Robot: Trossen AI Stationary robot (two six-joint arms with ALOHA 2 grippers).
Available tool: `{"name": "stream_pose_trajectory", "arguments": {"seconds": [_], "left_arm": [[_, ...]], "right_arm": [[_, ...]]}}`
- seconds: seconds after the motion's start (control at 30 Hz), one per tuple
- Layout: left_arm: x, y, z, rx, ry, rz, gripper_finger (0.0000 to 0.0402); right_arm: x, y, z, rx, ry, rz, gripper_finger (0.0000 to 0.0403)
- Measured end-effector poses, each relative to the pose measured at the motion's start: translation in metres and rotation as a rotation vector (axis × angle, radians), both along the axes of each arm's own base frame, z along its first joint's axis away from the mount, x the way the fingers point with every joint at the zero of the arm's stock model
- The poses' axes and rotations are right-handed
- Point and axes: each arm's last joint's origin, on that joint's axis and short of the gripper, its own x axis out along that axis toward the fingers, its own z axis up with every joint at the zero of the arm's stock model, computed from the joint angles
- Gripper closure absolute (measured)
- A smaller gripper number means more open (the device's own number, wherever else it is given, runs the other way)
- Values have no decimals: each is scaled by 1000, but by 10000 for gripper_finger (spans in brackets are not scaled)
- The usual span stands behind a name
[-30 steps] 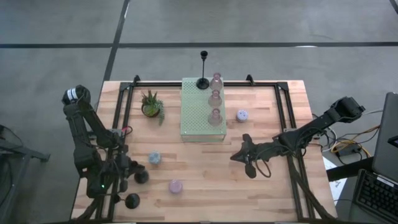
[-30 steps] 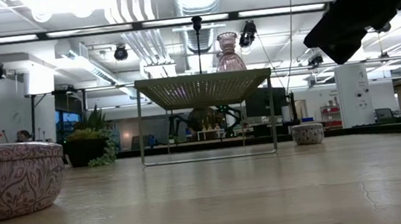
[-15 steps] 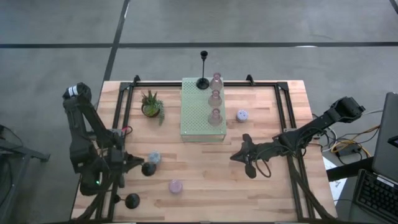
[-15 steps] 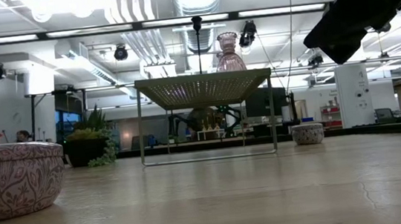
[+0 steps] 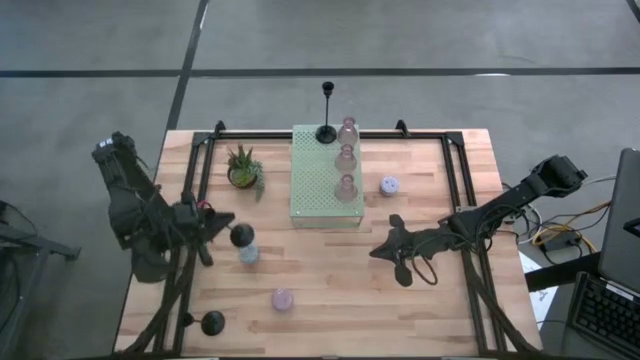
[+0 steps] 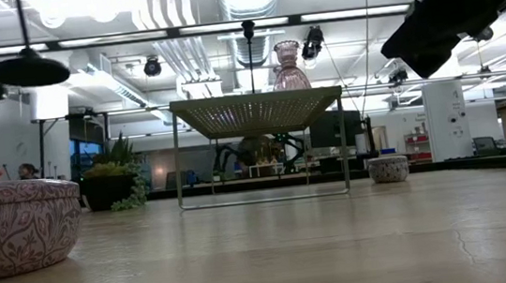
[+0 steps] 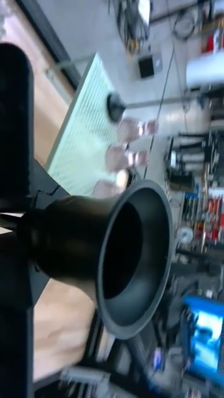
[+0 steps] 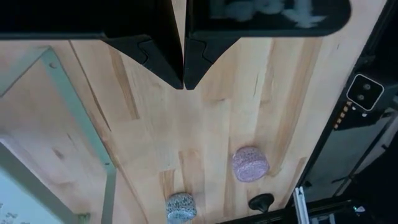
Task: Pick & Place candle stick holders
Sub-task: Put the top black candle holder on the shelf aligned with the other black candle holder
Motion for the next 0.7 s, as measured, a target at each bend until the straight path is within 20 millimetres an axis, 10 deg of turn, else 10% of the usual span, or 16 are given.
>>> {"name": "stream_pose_trajectory", "arguments": {"seconds": [0.7], "left_arm": [[56,49,79,103,-83,24,382]], "right_arm": [[1,0,1,-7,-15,6,394]]}}
